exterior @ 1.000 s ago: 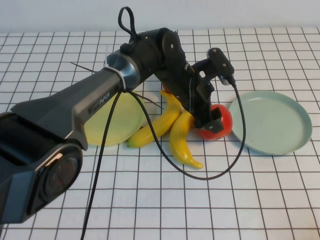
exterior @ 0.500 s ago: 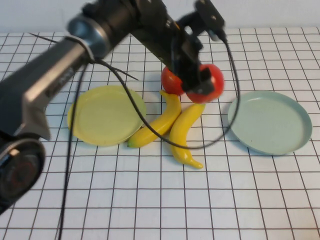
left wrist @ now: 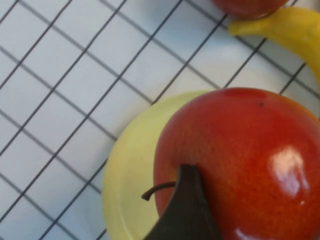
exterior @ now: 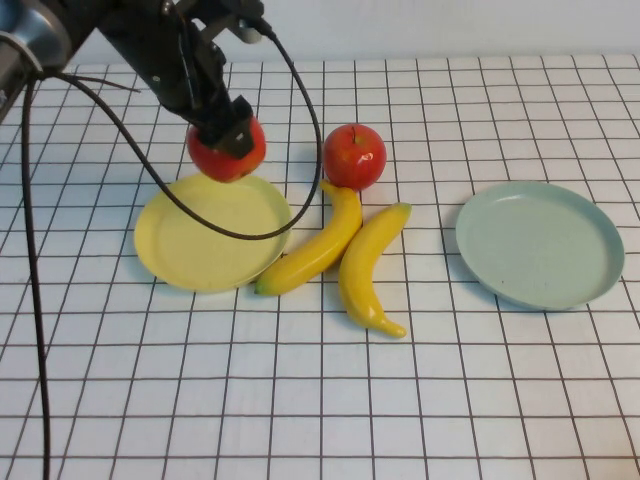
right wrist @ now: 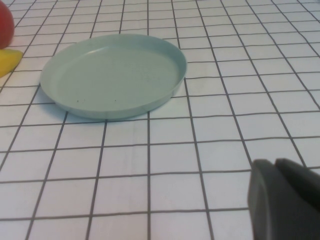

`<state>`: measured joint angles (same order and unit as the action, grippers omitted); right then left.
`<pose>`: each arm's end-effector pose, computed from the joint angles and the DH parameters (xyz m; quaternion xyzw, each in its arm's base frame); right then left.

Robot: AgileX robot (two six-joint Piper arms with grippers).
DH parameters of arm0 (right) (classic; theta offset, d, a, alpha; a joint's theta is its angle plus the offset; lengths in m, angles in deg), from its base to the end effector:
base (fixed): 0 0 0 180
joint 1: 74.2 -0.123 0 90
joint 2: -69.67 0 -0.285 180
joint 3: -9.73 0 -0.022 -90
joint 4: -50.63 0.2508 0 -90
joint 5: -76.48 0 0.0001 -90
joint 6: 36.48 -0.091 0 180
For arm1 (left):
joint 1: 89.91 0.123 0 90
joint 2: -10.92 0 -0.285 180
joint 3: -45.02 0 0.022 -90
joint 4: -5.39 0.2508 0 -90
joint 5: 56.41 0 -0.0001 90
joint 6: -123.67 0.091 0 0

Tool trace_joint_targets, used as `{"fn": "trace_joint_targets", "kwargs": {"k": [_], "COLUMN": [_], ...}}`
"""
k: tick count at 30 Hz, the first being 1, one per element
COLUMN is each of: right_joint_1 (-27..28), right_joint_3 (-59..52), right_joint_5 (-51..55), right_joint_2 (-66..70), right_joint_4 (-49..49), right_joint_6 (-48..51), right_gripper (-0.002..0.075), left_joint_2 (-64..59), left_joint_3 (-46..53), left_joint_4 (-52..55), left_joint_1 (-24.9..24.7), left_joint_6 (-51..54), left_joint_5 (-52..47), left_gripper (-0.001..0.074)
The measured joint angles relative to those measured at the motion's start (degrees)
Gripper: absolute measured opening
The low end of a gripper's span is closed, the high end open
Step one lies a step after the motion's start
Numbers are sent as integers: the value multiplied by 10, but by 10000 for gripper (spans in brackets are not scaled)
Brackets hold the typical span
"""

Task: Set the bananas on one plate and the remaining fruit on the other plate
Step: Put one type of fruit in the left plate

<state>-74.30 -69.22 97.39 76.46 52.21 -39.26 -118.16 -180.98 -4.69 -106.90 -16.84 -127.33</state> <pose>0.0526 0.0010 0.1711 0.0261 0.8016 0.0266 0.5967 0.4409 -0.1505 0.3158 0.4511 0.8595 -0.0420 0.2368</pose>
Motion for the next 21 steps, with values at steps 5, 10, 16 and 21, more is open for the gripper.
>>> {"fn": "trace_joint_targets", "kwargs": {"k": [5,10,16,21], "right_joint_1": [0,0,0,0], "right_joint_3": [0,0,0,0], "right_joint_5": [0,0,0,0], "right_joint_2": [0,0,0,0], "right_joint_4": [0,0,0,0], "right_joint_6": [0,0,0,0], "right_gripper": [-15,-15,-15,-15], "left_joint_2": [-7,-22,-36,-40], "left_joint_3": [1,1,1,1], "left_joint_4": [51,62,62,61], "left_joint_1": [11,17,17,18], "left_joint_6": [-34,-52,-93,-113], "left_joint_5": [-1,-2,-2,-2], "left_gripper": [502,501,501,501]}}
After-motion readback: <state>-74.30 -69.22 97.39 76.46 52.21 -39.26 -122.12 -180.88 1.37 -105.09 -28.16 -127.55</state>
